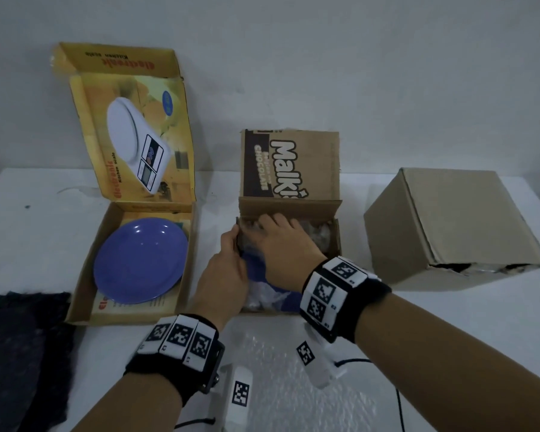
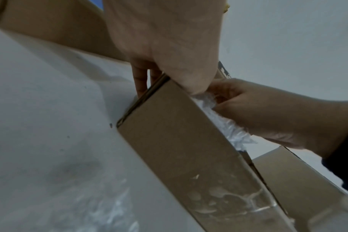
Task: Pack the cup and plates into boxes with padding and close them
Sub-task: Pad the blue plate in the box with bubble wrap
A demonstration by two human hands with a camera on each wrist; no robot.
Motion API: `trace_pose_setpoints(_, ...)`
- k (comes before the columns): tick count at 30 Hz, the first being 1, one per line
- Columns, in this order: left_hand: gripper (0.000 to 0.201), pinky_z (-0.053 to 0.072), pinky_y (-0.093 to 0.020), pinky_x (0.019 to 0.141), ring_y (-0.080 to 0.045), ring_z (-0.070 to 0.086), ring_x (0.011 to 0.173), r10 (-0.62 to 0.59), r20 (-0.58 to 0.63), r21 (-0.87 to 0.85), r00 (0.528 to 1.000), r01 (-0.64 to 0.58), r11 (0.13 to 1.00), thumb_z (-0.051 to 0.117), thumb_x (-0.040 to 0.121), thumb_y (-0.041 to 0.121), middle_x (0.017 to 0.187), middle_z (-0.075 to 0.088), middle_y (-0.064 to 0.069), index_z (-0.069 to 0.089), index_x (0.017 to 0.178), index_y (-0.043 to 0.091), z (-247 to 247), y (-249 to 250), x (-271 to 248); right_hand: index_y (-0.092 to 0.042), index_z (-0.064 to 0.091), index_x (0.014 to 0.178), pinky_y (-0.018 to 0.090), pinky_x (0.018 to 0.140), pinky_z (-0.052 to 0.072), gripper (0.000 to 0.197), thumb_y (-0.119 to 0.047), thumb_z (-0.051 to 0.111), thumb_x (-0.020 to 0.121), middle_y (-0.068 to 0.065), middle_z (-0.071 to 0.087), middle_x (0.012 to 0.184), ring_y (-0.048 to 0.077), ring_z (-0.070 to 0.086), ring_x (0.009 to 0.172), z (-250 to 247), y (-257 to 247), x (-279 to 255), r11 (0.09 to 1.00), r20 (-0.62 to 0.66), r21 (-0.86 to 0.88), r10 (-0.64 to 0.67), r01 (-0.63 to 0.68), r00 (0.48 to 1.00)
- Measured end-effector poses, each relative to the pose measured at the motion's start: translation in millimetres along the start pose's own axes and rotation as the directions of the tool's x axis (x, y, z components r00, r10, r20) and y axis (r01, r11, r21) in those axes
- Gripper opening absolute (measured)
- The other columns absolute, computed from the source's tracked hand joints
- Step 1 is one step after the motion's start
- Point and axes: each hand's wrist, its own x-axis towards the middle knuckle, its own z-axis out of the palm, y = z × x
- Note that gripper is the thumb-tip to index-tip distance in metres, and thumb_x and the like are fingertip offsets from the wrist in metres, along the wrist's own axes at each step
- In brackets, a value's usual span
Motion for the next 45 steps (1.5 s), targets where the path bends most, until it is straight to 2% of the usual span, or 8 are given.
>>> trace_pose_setpoints(3,0.056,0.045,-0.037,0.063,-0.024,0.059,0.073,-0.008,0.001,0.01,1.0,0.008,1.0,0.039,0.096,0.011,0.091,0.064,-0.01,0.019,0.147,0.024,-1.0,-1.0,0.3,-0.02,0.047,0.131,0.041,0.098,0.034,0.049,-0.02,0.054,0.082,0.009,0.037,0.128,0.03,0.039,0.116,1.4,1.0,7.4,1.0,0.044,0.008,-0.007,0.007,0.999)
trace_pose_setpoints(18,0.058,0.043,-0.035,0.067,-0.029,0.059,0.079,-0.018,0.011,0.063,1.0,0.017,0.998,0.039,0.097,0.015,0.098,0.064,-0.011,0.016,0.148,0.025,1.8,-4.4,0.7,-0.02,0.036,0.137,0.042,0.097,0.03,0.057,-0.022,0.054,0.083,-0.001,0.041,0.14,0.027,0.032,0.123,0.7,-0.4,3.0,0.995,0.077,-0.095,-0.015,0.022,0.997)
trace_pose_setpoints(23,0.055,0.04,-0.035,0.056,-0.024,0.055,0.065,-0.02,-0.017,0.086,1.0,0.022,0.996,0.038,0.097,0.013,0.083,0.063,-0.011,0.019,0.147,0.023,0.8,-2.2,1.0,-0.033,0.04,0.13,0.041,0.094,0.038,0.051,-0.024,0.06,0.083,-0.003,0.051,0.129,0.025,0.044,0.116,-3.9,16.2,12.8,0.98,0.167,0.199,-0.055,0.021,0.984)
trace_pose_setpoints(27,0.054,0.051,-0.046,0.068,-0.028,0.061,0.073,-0.006,-0.055,0.096,0.998,0.011,0.995,0.039,0.097,0.013,0.086,0.065,-0.013,0.021,0.147,0.024,0.9,0.8,-0.2,-0.022,0.055,0.126,0.037,0.099,0.044,0.049,-0.018,0.067,0.079,0.006,0.059,0.123,0.025,0.055,0.114,-11.7,38.2,-8.1,0.866,0.017,0.494,0.087,-0.084,0.996)
trace_pose_setpoints(33,0.051,0.051,-0.049,0.063,-0.029,0.059,0.068,-0.033,-0.061,0.08,0.998,0.038,0.996,0.035,0.098,0.017,0.083,0.065,-0.014,0.02,0.146,0.029,2.2,-2.7,-1.2,-0.025,0.069,0.101,0.022,0.079,0.042,0.018,-0.032,0.064,0.086,-0.006,0.064,0.103,0.015,0.059,0.096,-6.2,17.6,-49.4,0.837,0.118,0.516,0.141,-0.182,0.983)
trace_pose_setpoints(38,0.05,0.04,-0.037,0.051,-0.03,0.055,0.06,-0.021,-0.07,0.094,0.997,0.027,0.995,0.035,0.099,0.019,0.074,0.061,-0.015,0.02,0.146,0.027,5.8,-5.9,1.5,-0.02,0.072,0.109,0.028,0.086,0.051,0.026,-0.016,0.051,0.094,-0.001,0.07,0.114,0.019,0.065,0.099,18.3,4.2,-49.1,0.827,0.302,0.518,0.061,-0.218,0.951)
trace_pose_setpoints(42,0.051,0.032,-0.032,0.049,-0.029,0.053,0.058,-0.026,-0.072,0.078,0.997,0.032,0.996,0.036,0.098,0.018,0.072,0.059,-0.015,0.022,0.146,0.026,5.3,-8.6,1.2,-0.02,0.071,0.111,0.029,0.087,0.051,0.027,-0.016,0.051,0.095,-0.003,0.069,0.115,0.018,0.064,0.099,13.0,6.3,-50.8,0.863,0.322,0.471,0.024,-0.182,0.946)
trace_pose_setpoints(45,0.05,0.032,-0.032,0.048,-0.028,0.052,0.056,-0.004,-0.069,0.087,0.998,0.01,0.996,0.035,0.099,0.019,0.068,0.058,-0.012,0.023,0.147,0.026,5.5,-10.6,3.9,-0.024,0.072,0.106,0.025,0.084,0.048,0.022,-0.019,0.057,0.09,-0.003,0.069,0.108,0.017,0.062,0.097,0.9,12.1,-68.7,0.857,0.179,0.483,0.106,-0.181,0.978)
